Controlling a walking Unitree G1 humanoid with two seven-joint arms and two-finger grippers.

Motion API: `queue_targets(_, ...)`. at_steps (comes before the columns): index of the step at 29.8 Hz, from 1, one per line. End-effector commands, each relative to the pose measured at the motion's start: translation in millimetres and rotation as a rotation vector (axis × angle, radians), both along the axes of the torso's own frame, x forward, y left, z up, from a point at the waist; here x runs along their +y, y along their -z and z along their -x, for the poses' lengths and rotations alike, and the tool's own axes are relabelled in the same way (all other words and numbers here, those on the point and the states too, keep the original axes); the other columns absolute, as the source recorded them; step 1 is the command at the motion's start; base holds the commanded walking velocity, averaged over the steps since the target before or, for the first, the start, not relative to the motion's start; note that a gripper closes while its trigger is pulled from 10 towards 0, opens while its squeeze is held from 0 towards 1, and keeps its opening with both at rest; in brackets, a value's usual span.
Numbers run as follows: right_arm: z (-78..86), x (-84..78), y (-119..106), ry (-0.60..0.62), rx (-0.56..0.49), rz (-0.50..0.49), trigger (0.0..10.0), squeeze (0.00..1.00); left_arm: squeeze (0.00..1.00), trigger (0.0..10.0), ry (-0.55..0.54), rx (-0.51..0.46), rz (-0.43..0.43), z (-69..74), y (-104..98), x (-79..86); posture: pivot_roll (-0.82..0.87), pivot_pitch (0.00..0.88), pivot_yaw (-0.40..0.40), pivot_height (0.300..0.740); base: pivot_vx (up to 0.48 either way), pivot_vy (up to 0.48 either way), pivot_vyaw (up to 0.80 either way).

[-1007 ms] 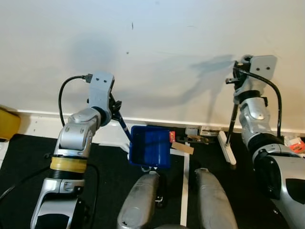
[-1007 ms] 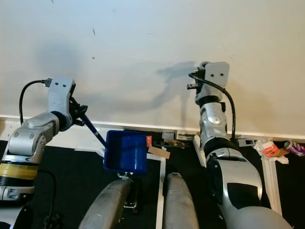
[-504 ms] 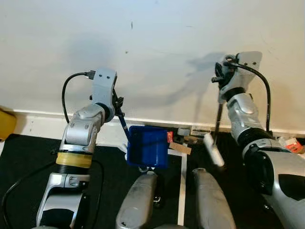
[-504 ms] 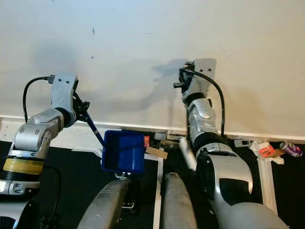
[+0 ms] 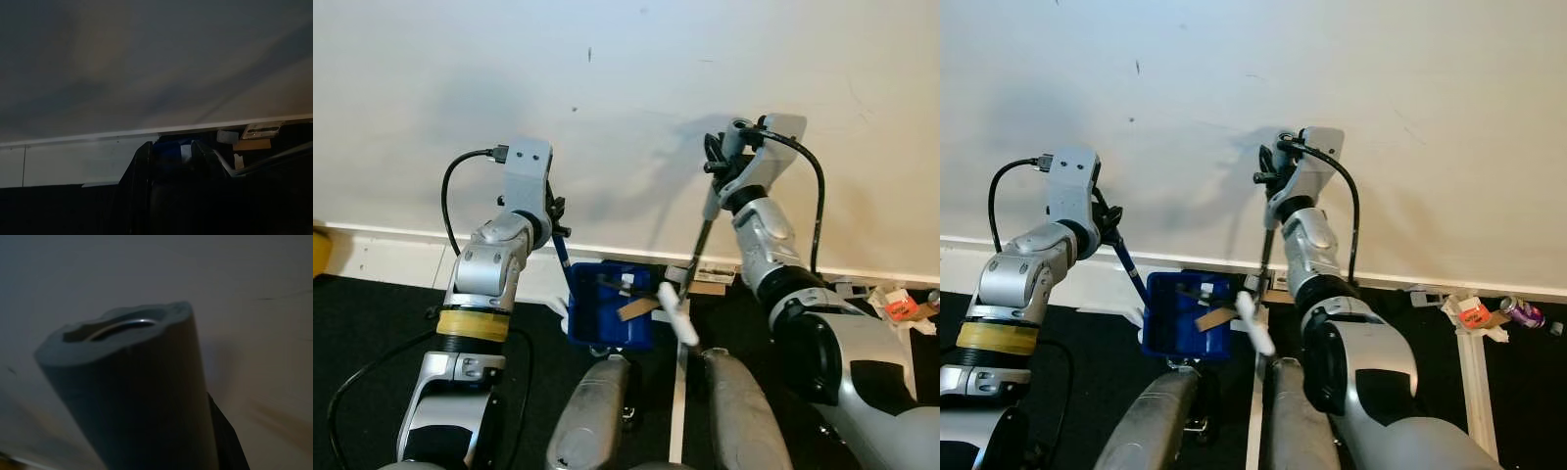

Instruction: Sweep floor

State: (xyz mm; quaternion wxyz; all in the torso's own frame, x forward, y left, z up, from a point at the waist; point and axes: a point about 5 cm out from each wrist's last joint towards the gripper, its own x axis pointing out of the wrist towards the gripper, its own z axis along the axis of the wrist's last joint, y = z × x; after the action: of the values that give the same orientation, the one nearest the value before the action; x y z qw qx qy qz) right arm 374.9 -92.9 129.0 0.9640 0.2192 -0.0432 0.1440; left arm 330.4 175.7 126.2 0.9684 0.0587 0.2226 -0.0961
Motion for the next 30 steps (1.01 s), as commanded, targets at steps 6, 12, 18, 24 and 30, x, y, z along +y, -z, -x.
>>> queue_targets(6, -5.9, 5.5, -28, -0.008, -0.126, -0.074, 10.0, 0.0, 0.0, 10.0, 0.025, 0.046, 0.082, 1.0, 12, -14.8, 0.1, 0.198, 0.008, 0.74, 0.0, 0.0, 0.0)
queue_targets(12, -6.2, -24.3, -47, 0.017, -0.281, 0.186, 10.0, 0.0, 0.0, 10.0, 0.018, 0.046, 0.084, 0.1, 15, -13.5, 0.08, 0.2, 0.002, 0.74, 0.0, 0.0, 0.0)
queue_targets(18, 1.8, -60.9, -48, 0.074, -0.317, 0.331, 10.0, 0.0, 0.0, 10.0, 0.019, 0.05, 0.083, -0.2, 17, -14.2, 0.06, 0.208, 0.006, 0.74, 0.0, 0.0, 0.0)
queue_targets(24, 13.1, -90.0, -33, 0.201, -0.279, 0.501, 10.0, 0.0, 0.0, 10.0, 0.037, 0.055, 0.079, -2.5, 19, -18.7, 0.04, 0.212, 0.017, 0.74, 0.0, 0.0, 0.0)
queue_targets(30, 19.8, -84.7, -3, 0.245, -0.2, 0.555, 10.0, 0.0, 0.0, 10.0, 0.052, 0.056, 0.077, -2.8, 18, -20.6, 0.06, 0.226, 0.033, 0.74, 0.0, 0.0, 0.0)
